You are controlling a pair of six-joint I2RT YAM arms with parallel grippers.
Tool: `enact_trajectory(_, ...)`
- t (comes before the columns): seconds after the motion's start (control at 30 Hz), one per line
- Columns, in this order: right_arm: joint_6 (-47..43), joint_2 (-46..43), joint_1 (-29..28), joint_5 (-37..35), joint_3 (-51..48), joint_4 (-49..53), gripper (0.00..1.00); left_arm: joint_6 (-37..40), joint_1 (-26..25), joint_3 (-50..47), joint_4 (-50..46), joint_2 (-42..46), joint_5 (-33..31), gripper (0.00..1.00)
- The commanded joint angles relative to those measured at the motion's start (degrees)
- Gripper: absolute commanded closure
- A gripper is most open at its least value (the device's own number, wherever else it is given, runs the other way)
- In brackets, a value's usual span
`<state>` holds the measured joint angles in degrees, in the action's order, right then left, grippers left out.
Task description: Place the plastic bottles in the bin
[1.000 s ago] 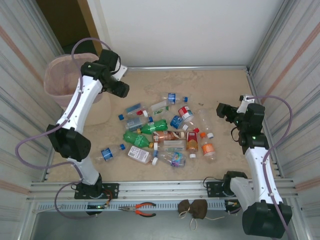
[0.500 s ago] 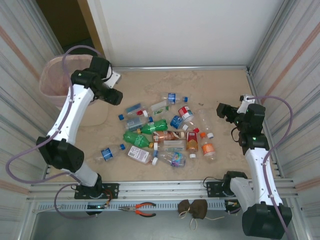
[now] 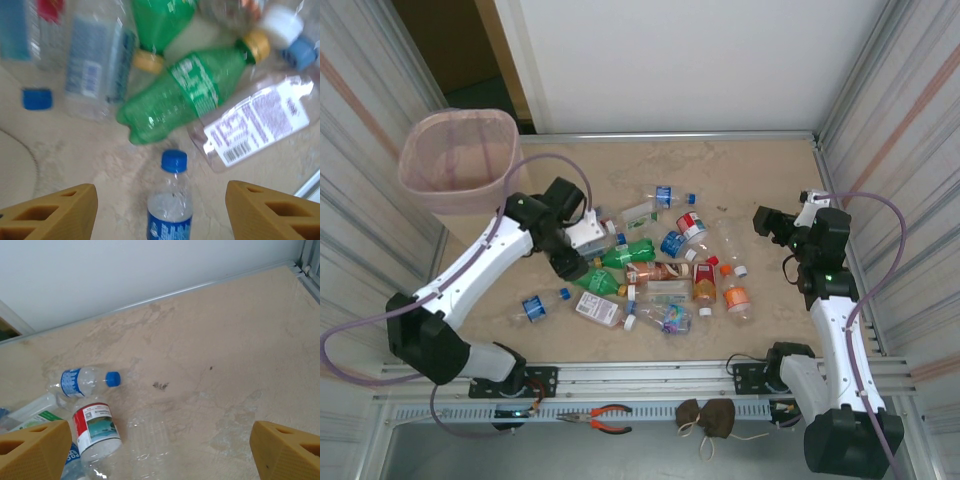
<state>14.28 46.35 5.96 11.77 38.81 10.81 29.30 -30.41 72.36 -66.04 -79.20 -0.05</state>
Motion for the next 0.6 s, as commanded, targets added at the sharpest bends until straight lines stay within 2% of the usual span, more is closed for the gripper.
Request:
enact_trajectory(0.0, -2.14, -0.64, -0.41, 0.09, -0.15, 0.26, 0.09, 3.78, -0.17, -5.65, -1.50, 3.08, -1.03, 0.32)
enact_trajectory(0.2, -2.50, -0.20, -0.35, 0.36, -0.07, 0.47, 0.09, 1.82, -0.26, -15.51, 3.06, 3.38, -2.56, 0.35)
enact_trajectory(0.27, -2.75, -0.21, -0.39, 0.27, -0.23, 0.46, 0.09, 1.38, -0.25, -18.63, 7.30, 4.65, -3.06, 0.40)
enact_trajectory(0.57, -3.03, 0.57, 0.00, 0.71, 0.13, 0.27, 0.09, 1.20, 0.73, -28.30, 22.08, 6.95, -0.63, 0.42)
